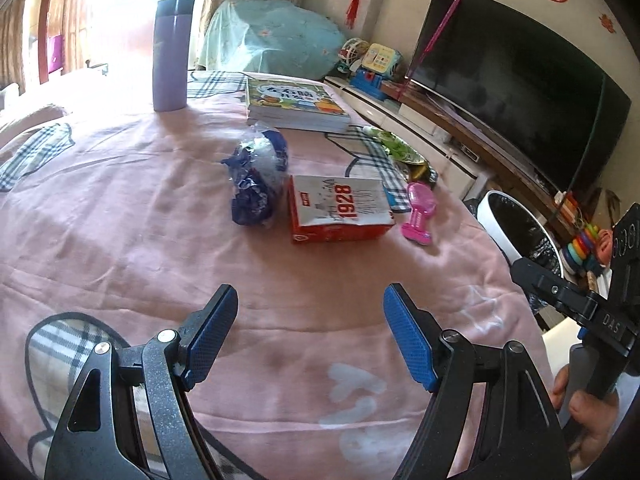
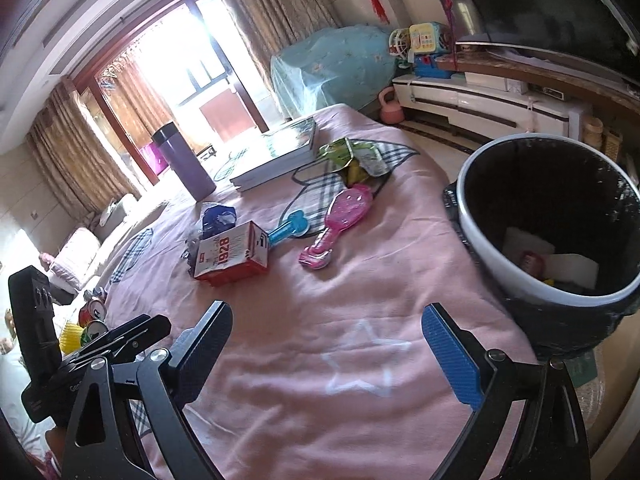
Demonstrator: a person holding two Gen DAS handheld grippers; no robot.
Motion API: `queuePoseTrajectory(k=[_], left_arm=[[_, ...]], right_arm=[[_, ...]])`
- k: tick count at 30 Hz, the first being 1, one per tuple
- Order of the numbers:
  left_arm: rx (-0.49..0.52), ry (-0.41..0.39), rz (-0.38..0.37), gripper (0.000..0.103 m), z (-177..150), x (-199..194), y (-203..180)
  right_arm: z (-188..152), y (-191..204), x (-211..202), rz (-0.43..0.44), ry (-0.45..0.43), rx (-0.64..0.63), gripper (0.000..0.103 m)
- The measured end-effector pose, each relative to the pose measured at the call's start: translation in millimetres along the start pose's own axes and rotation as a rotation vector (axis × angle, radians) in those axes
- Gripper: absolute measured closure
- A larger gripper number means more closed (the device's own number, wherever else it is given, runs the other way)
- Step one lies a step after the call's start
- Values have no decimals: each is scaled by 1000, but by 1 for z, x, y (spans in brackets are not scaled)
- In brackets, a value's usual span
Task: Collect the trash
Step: 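Move both open grippers back over the table toward the remaining trash, then grasp the blue plastic bag with the left gripper while the right gripper grasps the red-white milk carton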
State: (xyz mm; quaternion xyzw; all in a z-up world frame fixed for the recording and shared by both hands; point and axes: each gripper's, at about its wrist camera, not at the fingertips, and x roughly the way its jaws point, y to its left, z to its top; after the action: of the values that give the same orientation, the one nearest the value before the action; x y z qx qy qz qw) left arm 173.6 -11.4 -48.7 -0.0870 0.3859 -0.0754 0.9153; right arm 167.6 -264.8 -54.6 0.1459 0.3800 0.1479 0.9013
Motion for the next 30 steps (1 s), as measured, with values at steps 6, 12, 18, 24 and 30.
queuePoseTrajectory(k=[6, 12, 18, 24, 30], left_arm=[[60, 10, -19, 26, 8, 8, 0], [276, 5, -27, 26, 27, 20, -17], [391, 5, -1, 17, 50, 35, -14], [187, 14, -7, 16, 76, 44, 30], [-3, 39, -35, 17, 92, 68, 65]], right_arm=[[5, 3, 12, 9, 14, -9, 6], [14, -3, 27, 13, 30, 6, 9], [24, -8, 42, 3, 50, 12, 15], [28, 0, 50, 37, 59, 11, 21], [29, 24, 69, 110, 90, -10, 40]])
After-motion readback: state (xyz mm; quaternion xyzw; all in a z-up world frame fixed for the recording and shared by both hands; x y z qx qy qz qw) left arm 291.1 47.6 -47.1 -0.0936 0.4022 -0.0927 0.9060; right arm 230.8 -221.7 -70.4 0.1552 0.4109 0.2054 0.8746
